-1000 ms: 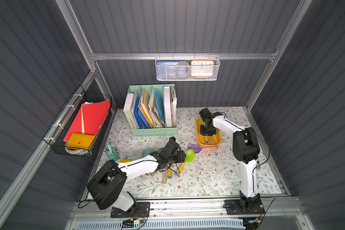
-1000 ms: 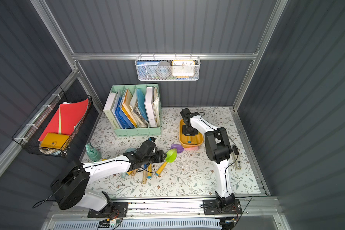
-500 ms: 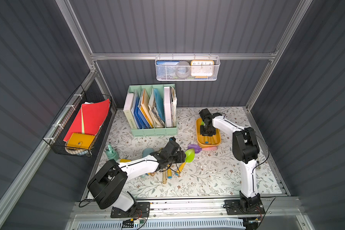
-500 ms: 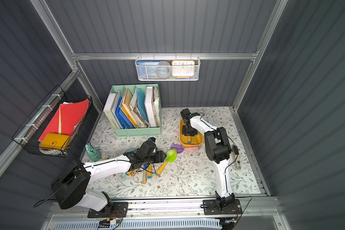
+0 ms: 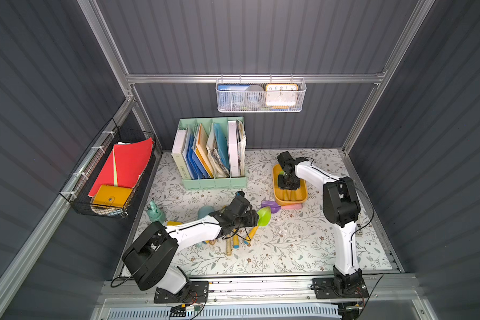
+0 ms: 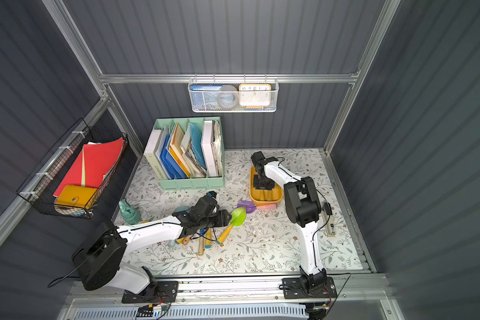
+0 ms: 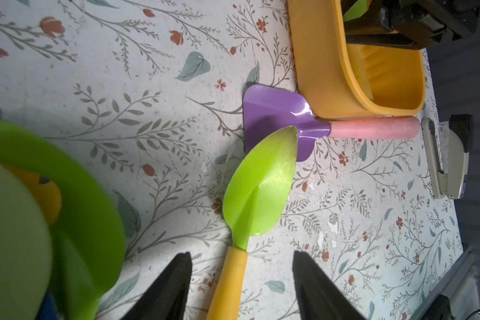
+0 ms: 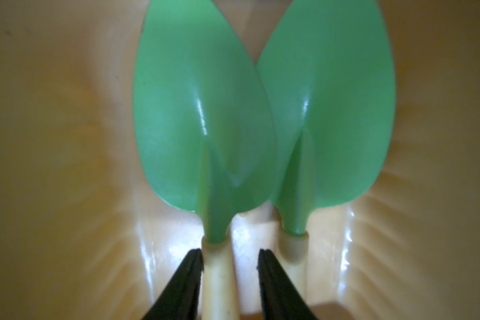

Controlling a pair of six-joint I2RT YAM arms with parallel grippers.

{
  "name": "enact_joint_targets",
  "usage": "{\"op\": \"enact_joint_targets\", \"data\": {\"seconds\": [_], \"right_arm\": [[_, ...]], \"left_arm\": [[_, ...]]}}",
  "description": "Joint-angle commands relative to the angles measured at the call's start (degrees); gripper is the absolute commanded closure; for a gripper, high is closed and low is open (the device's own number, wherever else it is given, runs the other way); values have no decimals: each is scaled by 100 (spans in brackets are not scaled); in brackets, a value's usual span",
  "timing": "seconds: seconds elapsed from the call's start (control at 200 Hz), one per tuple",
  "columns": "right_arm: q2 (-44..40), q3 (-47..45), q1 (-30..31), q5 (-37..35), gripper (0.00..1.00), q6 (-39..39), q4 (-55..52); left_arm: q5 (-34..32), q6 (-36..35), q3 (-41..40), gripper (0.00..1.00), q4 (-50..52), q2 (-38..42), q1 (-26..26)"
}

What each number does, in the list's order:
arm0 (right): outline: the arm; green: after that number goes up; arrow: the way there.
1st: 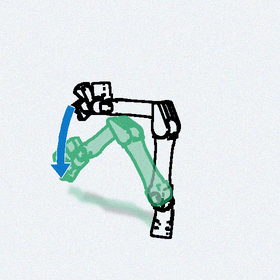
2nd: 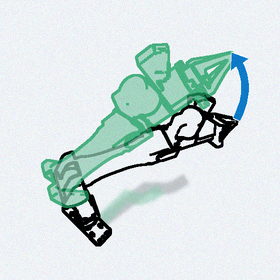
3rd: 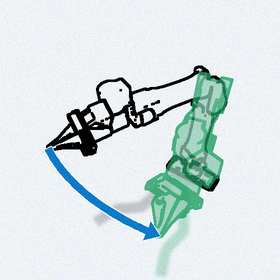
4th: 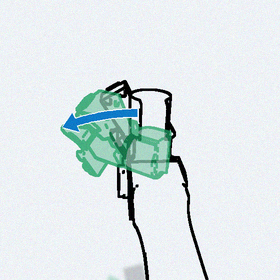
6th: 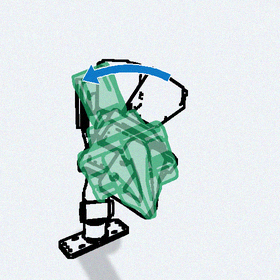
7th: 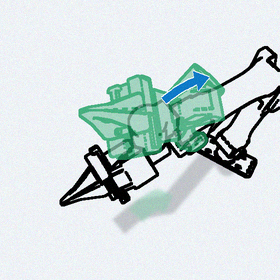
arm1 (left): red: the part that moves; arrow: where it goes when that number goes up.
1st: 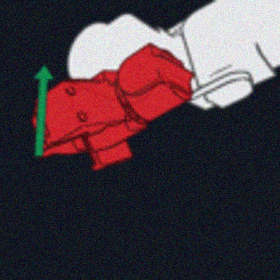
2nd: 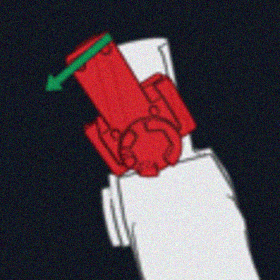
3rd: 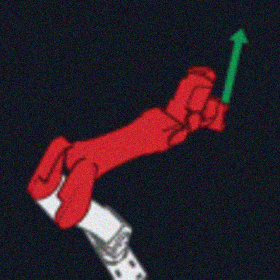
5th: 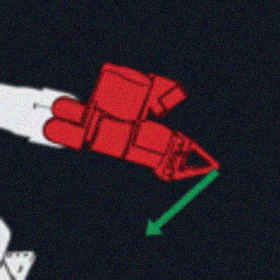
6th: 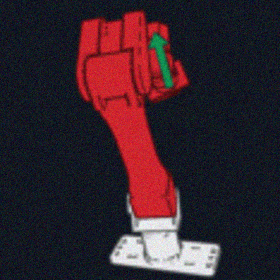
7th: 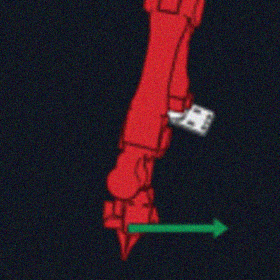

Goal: Put the shovel into the storage box
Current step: Place the shovel in the storage box, then pick up the shovel from the center of the board.

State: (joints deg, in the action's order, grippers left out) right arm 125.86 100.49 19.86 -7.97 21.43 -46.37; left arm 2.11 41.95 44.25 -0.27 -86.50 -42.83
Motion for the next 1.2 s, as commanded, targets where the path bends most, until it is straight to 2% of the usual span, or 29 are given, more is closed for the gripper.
{"op": "enact_joint_targets", "data": {"seconds": [0.0,0.265,0.68,0.875,1.196], "right_arm": [[-188,26,-26,-4,61,44,-201],[-1073,-546,33,100,60,108,-92],[-2513,-1627,314,284,49,46,60],[-3285,-2443,378,596,46,139,334],[-4337,-3825,449,814,47,550,660]], "left_arm": [[-32,65,145,36,9,-31,-30],[-63,-34,197,36,165,25,-28],[-24,-201,225,34,531,121,-30],[50,-285,188,34,765,177,-31],[207,-321,110,42,1065,138,-109]]}}
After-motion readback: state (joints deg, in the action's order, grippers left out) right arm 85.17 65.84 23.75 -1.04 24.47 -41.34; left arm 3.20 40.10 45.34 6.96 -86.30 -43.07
